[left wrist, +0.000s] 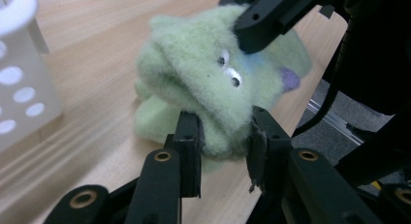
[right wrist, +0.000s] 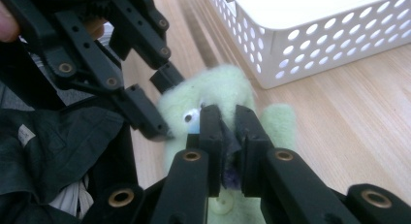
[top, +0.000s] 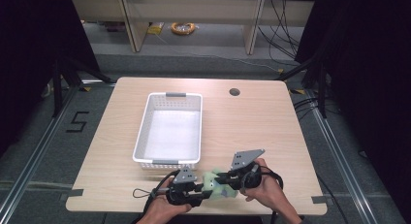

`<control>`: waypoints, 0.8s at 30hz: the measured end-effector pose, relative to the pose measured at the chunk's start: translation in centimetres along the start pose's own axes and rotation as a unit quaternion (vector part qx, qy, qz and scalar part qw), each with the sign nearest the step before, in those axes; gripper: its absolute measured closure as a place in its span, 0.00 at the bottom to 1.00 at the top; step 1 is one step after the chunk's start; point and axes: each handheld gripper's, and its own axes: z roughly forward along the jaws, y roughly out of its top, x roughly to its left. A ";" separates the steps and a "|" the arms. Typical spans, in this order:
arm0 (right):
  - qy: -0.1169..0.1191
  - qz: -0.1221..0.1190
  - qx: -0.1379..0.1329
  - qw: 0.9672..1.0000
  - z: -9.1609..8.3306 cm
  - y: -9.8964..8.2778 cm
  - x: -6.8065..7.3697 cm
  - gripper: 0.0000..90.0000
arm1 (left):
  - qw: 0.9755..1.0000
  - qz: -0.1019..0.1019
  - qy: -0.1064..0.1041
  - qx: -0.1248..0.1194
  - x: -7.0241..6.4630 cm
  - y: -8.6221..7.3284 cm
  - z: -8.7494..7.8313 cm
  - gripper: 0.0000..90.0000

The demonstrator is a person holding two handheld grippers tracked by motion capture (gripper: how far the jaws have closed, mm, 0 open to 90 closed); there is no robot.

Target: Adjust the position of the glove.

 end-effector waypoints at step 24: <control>0.007 0.025 0.035 0.999 1.6 -1.7 -1.6 0.71 | 0.999 -0.007 0.002 0.038 -0.7 -1.2 1.6 0.61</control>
